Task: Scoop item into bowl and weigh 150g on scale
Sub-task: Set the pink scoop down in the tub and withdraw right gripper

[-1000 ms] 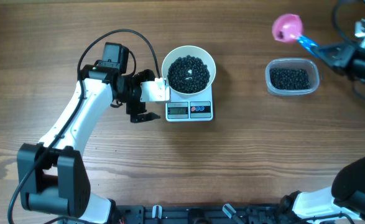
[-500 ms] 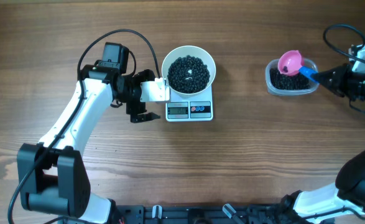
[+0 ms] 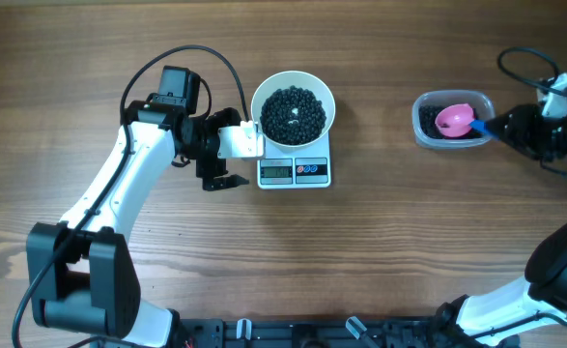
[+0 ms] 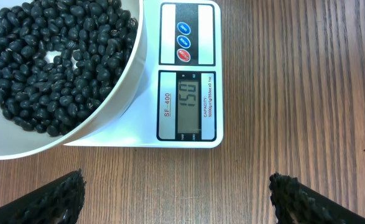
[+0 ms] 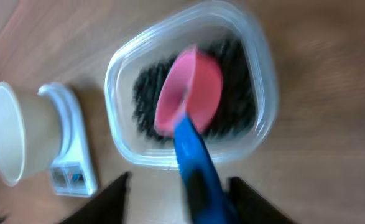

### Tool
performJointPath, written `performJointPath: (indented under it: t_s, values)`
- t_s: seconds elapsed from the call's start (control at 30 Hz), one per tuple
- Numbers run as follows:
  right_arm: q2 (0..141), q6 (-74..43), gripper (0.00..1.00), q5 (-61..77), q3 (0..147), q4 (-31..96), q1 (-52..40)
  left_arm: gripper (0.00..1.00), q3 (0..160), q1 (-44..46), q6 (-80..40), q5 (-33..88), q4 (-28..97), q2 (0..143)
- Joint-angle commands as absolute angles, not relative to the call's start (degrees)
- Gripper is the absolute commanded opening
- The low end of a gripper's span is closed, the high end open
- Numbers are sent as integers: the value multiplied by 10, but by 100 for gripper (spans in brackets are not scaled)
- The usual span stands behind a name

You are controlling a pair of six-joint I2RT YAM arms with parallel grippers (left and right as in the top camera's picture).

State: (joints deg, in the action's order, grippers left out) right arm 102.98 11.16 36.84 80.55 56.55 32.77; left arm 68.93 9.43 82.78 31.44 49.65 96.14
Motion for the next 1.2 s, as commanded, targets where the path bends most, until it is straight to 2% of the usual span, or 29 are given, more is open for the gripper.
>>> performJointPath:
  t_s: [0.0,0.03,0.07,0.2,0.27,0.33,0.5,0.7,0.83,1.17]
  values:
    - [1037,98,71,353,801,506,326,100,686,95,822,327,497,968]
    - [1037,90,88,353,801,486,326,100,686,95,822,327,497,968]
    - [1037,86,100,353,801,464,326,100,686,95,822,327,497,968]
    - [1037,80,100,342,801,361,326,100,686,95,822,327,497,968]
    - [1037,17,100,322,801,295,326,100,686,95,822,327,497,968]
    - [1037,-32,100,369,801,260,325,100,686,95,822,327,497,968]
    - [1037,-132,100,395,801,274,316,100,686,95,822,327,497,968]
    - [1037,-201,100,281,801,275,316,100,686,95,822,327,497,968]
    - [1037,-201,100,235,801,275,316,100,686,95,822,327,497,968]
    - [1037,-201,100,235,801,275,316,100,686,95,822,327,497,968]
